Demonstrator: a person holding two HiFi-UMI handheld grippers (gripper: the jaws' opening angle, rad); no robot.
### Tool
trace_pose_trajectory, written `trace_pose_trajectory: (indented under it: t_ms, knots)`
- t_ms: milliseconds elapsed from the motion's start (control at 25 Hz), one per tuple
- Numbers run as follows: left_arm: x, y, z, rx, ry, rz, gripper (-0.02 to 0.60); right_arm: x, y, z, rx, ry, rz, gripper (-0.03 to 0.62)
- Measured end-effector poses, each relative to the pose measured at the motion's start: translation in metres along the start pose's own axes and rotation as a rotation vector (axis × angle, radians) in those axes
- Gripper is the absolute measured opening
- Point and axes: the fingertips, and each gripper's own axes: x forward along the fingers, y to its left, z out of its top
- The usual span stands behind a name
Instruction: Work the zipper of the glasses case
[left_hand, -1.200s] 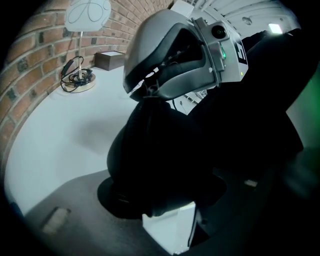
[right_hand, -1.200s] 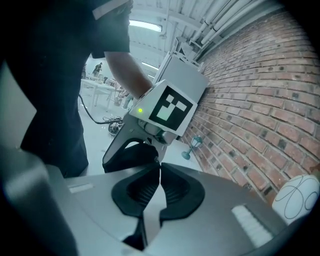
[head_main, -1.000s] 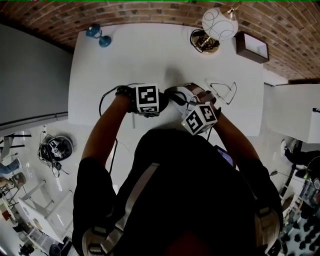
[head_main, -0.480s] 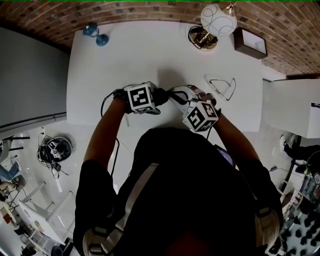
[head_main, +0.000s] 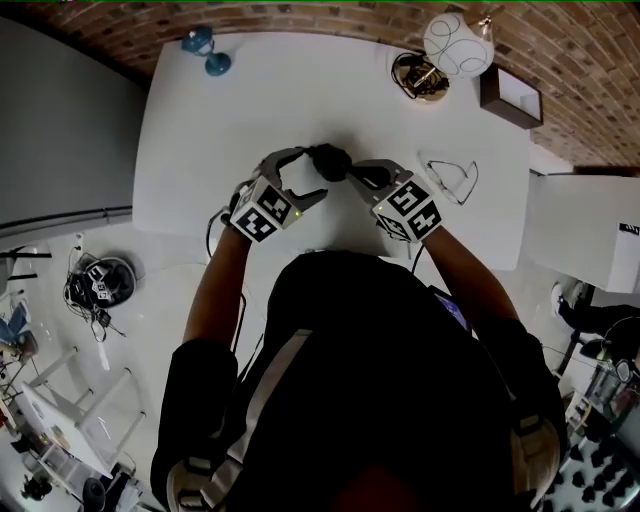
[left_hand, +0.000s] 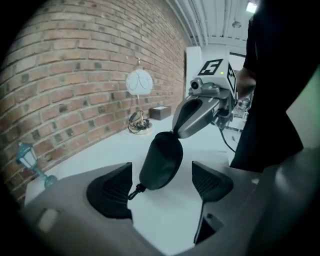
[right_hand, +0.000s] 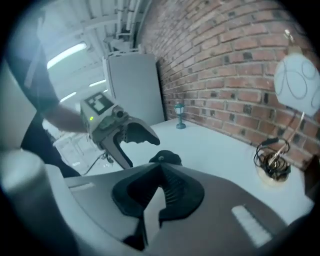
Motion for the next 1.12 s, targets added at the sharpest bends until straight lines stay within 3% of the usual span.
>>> trace_pose_trajectory:
  t_ms: [200,640,960,1000,1120]
  knots:
    - [0.014,-0.015,0.004,0.031,-0.049,0.074,0.383,0.001,0.003,0.011,0.289,-0.037,0.062,0.003]
    - [0.045,-0.015,0.01,0.093,-0.079,0.099,0.36,-0.007,0.009,0.02,0.534,-0.096,0.119,0.003]
    - [0.062,-0.022,0.017,0.102,-0.089,0.059,0.316,-0.015,0.007,0.014,0.577,-0.114,0.103,0.003]
    - [0.062,-0.021,0.018,0.109,-0.088,0.057,0.287,-0.016,0.006,0.014,0.581,-0.118,0.103,0.003]
    - [0.059,-0.019,0.019,0.16,-0.072,0.053,0.279,-0.017,0.006,0.014,0.568,-0.118,0.102,0.003]
